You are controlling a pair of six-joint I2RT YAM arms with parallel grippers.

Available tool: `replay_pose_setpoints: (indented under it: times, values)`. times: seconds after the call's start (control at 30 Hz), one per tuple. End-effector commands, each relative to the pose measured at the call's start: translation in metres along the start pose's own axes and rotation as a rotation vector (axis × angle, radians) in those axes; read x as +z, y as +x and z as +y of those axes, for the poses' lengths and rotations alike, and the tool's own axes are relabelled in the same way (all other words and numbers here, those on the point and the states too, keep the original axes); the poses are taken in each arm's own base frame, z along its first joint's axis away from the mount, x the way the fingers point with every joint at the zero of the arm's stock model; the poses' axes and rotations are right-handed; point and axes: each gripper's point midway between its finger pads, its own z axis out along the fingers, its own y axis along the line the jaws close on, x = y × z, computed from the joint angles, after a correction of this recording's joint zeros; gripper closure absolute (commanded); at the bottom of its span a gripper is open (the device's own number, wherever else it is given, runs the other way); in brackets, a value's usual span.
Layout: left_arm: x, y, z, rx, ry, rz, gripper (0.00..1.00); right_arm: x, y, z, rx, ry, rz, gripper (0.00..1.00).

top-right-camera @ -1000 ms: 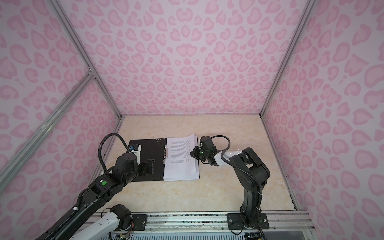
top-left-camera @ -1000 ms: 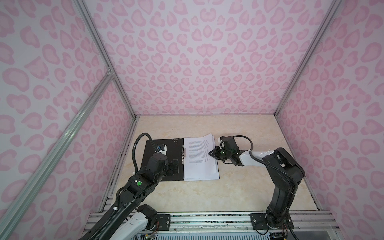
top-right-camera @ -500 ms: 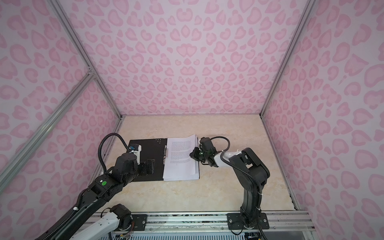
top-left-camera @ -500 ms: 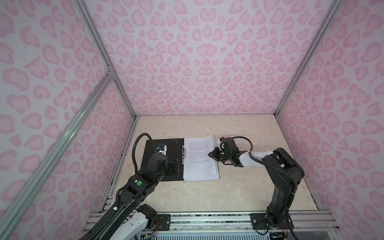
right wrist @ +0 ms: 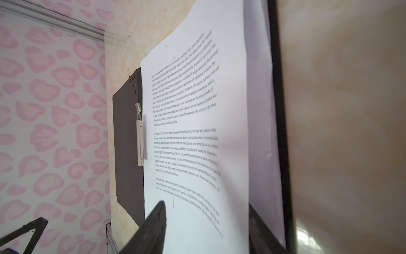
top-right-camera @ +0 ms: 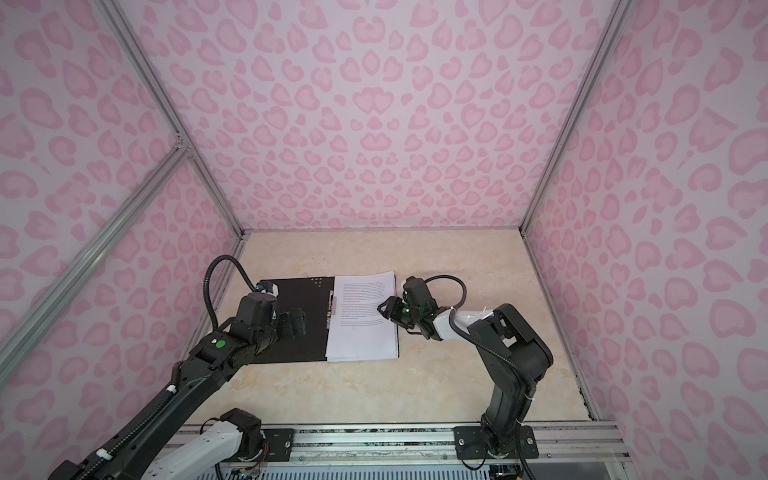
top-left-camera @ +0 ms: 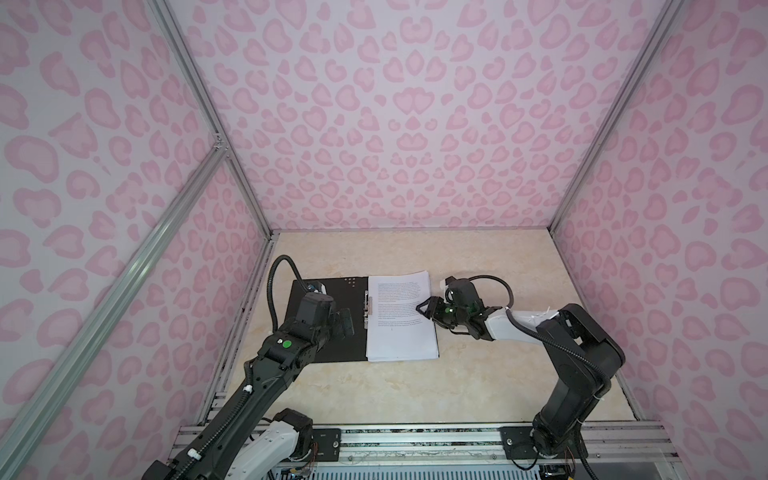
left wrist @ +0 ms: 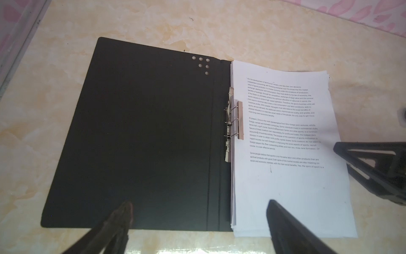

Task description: Put the files into the folder

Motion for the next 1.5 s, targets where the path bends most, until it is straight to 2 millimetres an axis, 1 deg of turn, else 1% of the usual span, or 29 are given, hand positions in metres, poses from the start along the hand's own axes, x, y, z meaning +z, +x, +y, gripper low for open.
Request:
replay_pose_setpoints:
  times: [0.0, 0.1, 0.2, 0.27, 0.3, 0.43, 0.53, 0.6, 0.73, 0.8, 0.93, 1.0, 1.1, 1.17, 1.27, 1.47]
  values:
    - [0.006, -0.018, 0.002, -0.104, 0.008, -0.004, 0.03, -0.008, -0.002, -0.010, -0.009, 0.058, -0.028, 0.38]
    - [0.017, -0.032, 0.024, -0.210, -0.016, 0.018, 0.03, -0.018, -0.009, -0.019, -0.037, 0.113, -0.041, 0.29]
    - [0.032, -0.042, 0.060, -0.338, -0.049, 0.037, 0.03, -0.025, -0.018, -0.026, -0.057, 0.130, -0.056, 0.23]
    - [0.045, -0.045, 0.081, -0.397, -0.062, 0.058, 0.03, -0.026, -0.023, -0.027, -0.078, 0.134, -0.056, 0.19]
    - [0.052, -0.046, 0.093, -0.429, -0.072, 0.073, 0.03, -0.026, -0.025, -0.027, -0.096, 0.138, -0.051, 0.16]
    - [0.077, -0.049, 0.142, -0.535, -0.123, 0.091, 0.02, -0.017, -0.031, -0.029, -0.119, 0.126, -0.035, 0.13]
    - [0.094, -0.052, 0.170, -0.594, -0.134, 0.082, 0.00, -0.008, -0.034, -0.027, -0.123, 0.095, -0.023, 0.08]
    - [0.105, -0.053, 0.182, -0.621, -0.145, 0.090, 0.01, -0.004, -0.034, -0.026, -0.125, 0.083, -0.019, 0.07]
    - [0.124, -0.062, 0.189, -0.588, -0.144, 0.100, 0.01, 0.000, -0.031, -0.026, -0.118, 0.047, -0.005, 0.07]
    - [0.134, -0.066, 0.190, -0.566, -0.127, 0.116, 0.00, 0.000, -0.029, -0.025, -0.111, 0.028, 0.000, 0.07]
    - [0.150, -0.067, 0.198, -0.573, -0.143, 0.133, 0.01, 0.001, -0.029, -0.025, -0.104, 0.011, 0.005, 0.07]
    - [0.156, -0.070, 0.199, -0.566, -0.139, 0.146, 0.00, 0.000, -0.030, -0.026, -0.091, 0.000, 0.007, 0.07]
    - [0.165, -0.067, 0.198, -0.572, -0.124, 0.187, 0.01, -0.002, -0.034, -0.030, -0.078, -0.007, 0.004, 0.07]
    - [0.171, -0.061, 0.195, -0.587, -0.102, 0.212, 0.02, -0.003, -0.037, -0.031, -0.068, -0.013, 0.002, 0.07]
    - [0.181, -0.050, 0.185, -0.630, -0.041, 0.266, 0.02, -0.005, -0.042, -0.035, -0.047, -0.024, -0.006, 0.07]
    - [0.184, -0.026, 0.166, -0.633, -0.020, 0.339, 0.02, -0.002, -0.050, -0.039, -0.015, -0.046, -0.015, 0.08]
